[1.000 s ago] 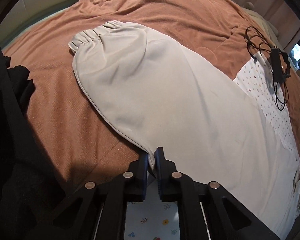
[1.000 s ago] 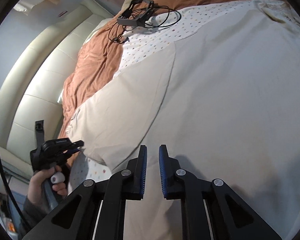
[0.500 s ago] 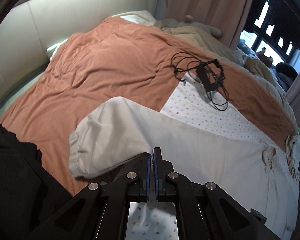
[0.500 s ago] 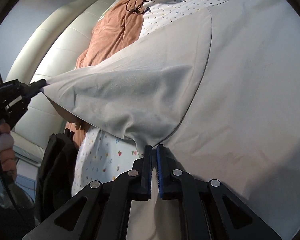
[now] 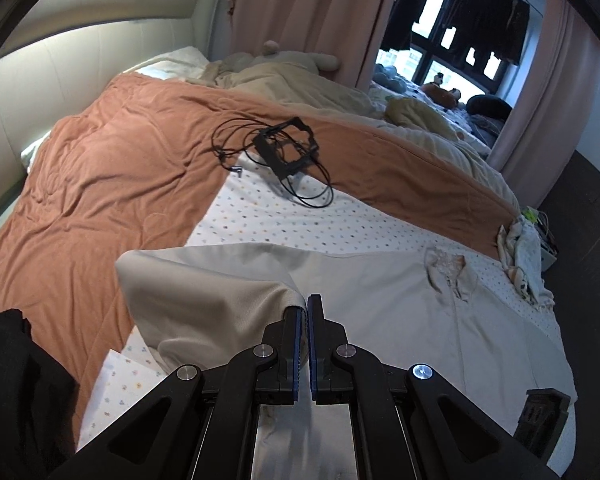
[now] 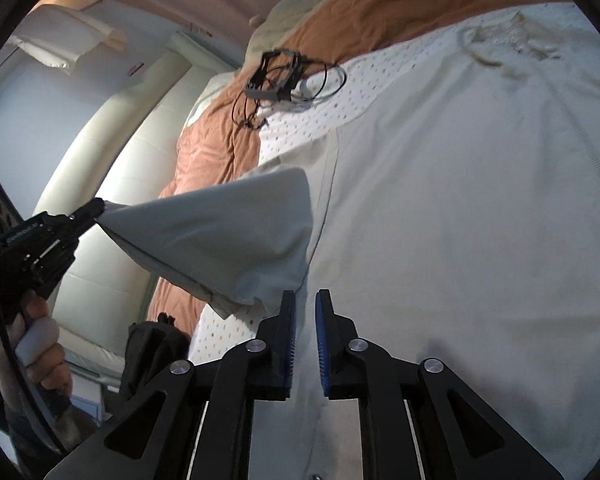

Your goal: Fold large clothes

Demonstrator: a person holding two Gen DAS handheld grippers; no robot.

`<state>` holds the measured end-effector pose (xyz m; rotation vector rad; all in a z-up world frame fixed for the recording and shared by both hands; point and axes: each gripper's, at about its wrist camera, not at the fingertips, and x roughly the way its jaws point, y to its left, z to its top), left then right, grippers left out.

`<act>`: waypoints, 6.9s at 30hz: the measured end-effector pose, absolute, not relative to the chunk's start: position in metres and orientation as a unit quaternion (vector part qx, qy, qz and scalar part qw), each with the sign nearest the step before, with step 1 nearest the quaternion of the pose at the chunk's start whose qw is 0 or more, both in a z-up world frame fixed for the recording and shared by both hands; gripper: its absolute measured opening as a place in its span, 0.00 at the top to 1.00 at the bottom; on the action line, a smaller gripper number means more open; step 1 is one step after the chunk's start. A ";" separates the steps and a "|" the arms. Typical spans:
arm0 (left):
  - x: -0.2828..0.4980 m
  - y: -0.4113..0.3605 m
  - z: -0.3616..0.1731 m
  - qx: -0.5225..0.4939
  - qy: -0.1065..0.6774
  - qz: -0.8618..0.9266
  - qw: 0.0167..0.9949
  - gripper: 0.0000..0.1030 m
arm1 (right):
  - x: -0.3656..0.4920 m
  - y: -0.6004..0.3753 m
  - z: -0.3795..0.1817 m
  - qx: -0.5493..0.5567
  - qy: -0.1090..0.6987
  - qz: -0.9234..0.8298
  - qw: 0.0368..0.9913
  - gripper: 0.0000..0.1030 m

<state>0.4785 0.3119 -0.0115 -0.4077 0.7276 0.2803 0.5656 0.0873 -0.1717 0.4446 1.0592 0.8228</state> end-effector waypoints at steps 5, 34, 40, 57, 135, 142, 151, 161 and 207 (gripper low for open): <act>0.482 0.264 -0.022 -0.178 0.374 0.096 0.905 0.97 | 0.553 0.021 -0.168 0.205 0.466 0.335 0.793 0.85; 0.461 0.199 -0.113 -0.264 0.459 0.030 0.848 0.20 | 0.573 -0.071 -0.200 0.262 0.499 0.237 0.791 0.85; 0.438 0.249 -0.118 -0.251 0.458 0.134 0.842 0.20 | 0.568 -0.057 -0.199 0.232 0.502 0.249 0.795 0.76; 0.462 0.314 -0.213 -0.352 0.451 0.198 0.796 0.55 | 0.565 -0.059 -0.184 0.199 0.500 0.243 0.807 0.32; 0.463 0.263 -0.197 -0.159 0.507 0.125 0.838 0.73 | 0.617 -0.170 -0.254 0.411 0.466 0.073 0.780 0.45; 0.465 0.274 -0.216 -0.130 0.516 0.149 0.833 0.80 | 0.629 -0.165 -0.265 0.412 0.459 0.077 0.783 0.80; 0.463 0.284 -0.219 -0.139 0.507 0.179 0.832 0.78 | 0.639 -0.154 -0.270 0.394 0.459 0.090 0.791 0.83; 0.459 0.259 -0.163 -0.207 0.459 0.164 0.848 0.42 | 0.631 -0.171 -0.251 0.399 0.489 0.072 0.772 0.47; 0.520 0.051 -0.195 -0.273 0.448 0.066 0.849 0.24 | 0.603 -0.522 -0.244 0.448 0.333 -0.084 0.825 0.62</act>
